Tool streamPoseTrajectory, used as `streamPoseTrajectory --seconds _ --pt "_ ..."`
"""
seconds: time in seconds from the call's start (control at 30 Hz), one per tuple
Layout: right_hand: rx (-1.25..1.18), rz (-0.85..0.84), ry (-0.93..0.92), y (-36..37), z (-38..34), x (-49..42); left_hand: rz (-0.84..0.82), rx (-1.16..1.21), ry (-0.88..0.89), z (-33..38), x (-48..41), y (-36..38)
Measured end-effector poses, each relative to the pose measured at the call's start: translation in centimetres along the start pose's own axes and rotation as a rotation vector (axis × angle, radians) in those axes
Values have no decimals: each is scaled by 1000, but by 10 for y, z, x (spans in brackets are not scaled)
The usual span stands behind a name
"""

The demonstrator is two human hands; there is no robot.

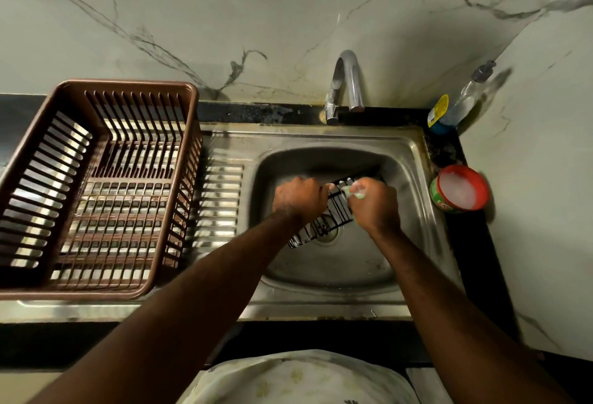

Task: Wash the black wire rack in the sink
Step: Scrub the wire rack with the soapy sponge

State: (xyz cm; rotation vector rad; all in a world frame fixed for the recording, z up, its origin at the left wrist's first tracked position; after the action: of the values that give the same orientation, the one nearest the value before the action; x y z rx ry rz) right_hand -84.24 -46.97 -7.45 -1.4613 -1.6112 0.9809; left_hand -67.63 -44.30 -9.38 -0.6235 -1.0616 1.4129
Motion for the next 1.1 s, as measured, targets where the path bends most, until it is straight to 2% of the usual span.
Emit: streamPoseTrajectory --seconds 0.23,0.4,0.53,0.7,0.83,0.97,1.1 --pt "0 -18 -29 -2 -1 5 -13 -25 -3 1 2 3" --pt "41 -208 -70 1 14 5 0 -7 -35 -15 2 3" --pt "-26 -59 -23 -23 6 -16 -22 -19 -38 -16 3 7" --pt "82 -71 -31 -8 -9 -18 -38 -53 9 1 7 12" --pt "167 -43 30 -6 2 0 -29 -31 -39 -6 8 12" --pt "141 -50 33 -8 14 12 -20 13 -65 -14 7 10" --pt "120 -25 25 -12 6 1 -18 -24 3 -2 9 7"
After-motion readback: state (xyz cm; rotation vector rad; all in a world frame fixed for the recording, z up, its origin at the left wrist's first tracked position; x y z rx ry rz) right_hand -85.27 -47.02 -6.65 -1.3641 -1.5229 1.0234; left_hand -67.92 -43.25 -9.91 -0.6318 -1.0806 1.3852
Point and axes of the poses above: each hand's wrist, its own x-axis away from the middle knuckle, its own y-axis out of the palm, z = x × y, the point moved 8 cm from there along -x, towards the middle knuckle, and after that the axes turned 10 degrees about x, right-handed, at the moved point
